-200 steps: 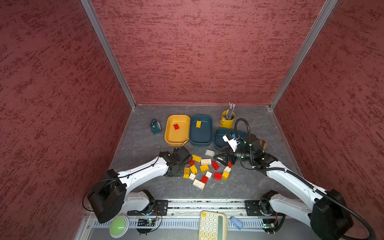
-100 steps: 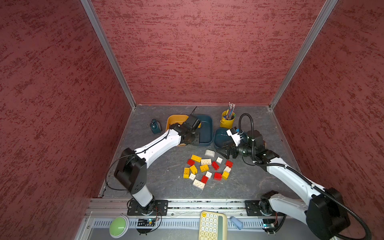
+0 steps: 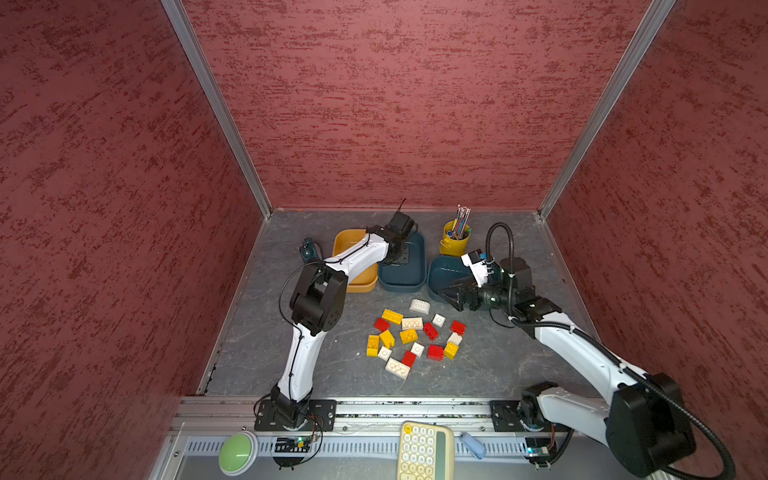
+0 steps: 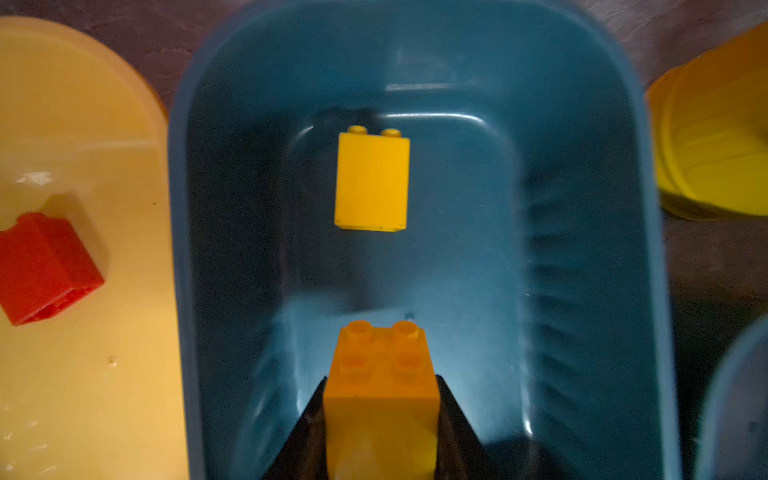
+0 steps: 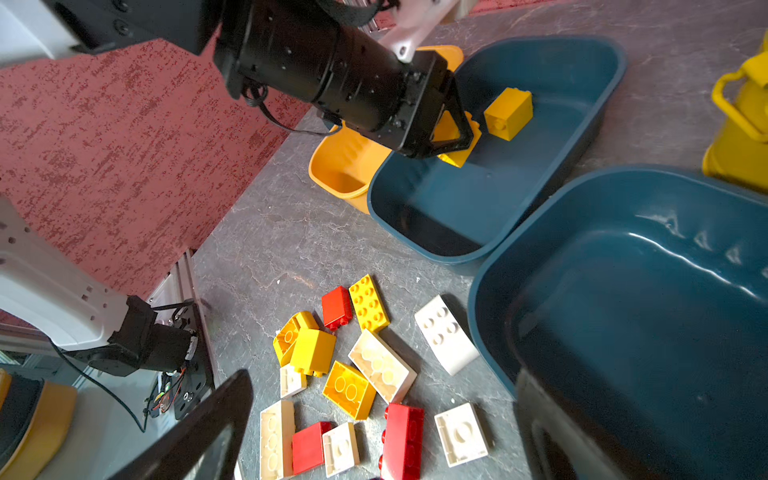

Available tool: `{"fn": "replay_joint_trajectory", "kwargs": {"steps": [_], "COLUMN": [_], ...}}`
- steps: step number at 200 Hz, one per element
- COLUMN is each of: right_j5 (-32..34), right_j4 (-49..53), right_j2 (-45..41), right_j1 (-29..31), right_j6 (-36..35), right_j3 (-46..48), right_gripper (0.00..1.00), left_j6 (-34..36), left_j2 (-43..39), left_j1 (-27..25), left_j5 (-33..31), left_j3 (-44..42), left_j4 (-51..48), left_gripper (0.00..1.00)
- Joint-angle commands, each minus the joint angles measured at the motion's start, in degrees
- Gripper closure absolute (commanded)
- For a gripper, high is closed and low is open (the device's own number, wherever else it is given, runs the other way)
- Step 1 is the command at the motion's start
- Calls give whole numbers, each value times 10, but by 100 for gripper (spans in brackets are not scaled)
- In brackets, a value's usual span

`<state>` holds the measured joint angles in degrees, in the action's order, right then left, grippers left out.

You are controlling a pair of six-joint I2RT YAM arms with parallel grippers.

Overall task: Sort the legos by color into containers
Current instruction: 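Carry the yellow brick over the nearer teal tub and open the left gripper, then lower the left gripper to a small red brick and grasp it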

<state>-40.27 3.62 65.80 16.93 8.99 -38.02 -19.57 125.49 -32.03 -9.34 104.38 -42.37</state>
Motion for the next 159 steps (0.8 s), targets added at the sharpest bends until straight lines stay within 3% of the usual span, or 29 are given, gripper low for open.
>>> {"fn": "replay_joint_trajectory", "kwargs": {"steps": [1, 33, 93, 128, 148, 159], "right_j5": [5, -5, -34, -52, -60, -65], "right_j4": [-13, -15, -31, -38, -45, -50], "right_j2": [1, 3, 14, 20, 22, 25], "right_j1": [-4, -6, -6, -6, -5, -4], "right_j6": [-9, -9, -5, -1, 1, 4], "right_j3": [3, 3, 5, 7, 11, 13], "right_gripper": [1, 1, 1, 1, 1, 1], "left_j6": [10, 11, -8, -111, -205, -278], "left_j2": [11, -23, -180, -282, -321, -334], "left_j1": [0, -4, -56, -92, -117, -133], "left_j5": [-31, -30, -18, -13, -16, -49], "left_j3": [23, 3, -124, -249, -307, -328], "left_j4": [-11, -17, -49, -58, -59, -75], "left_gripper": [55, 30, 19, 18, 18, 17]}}
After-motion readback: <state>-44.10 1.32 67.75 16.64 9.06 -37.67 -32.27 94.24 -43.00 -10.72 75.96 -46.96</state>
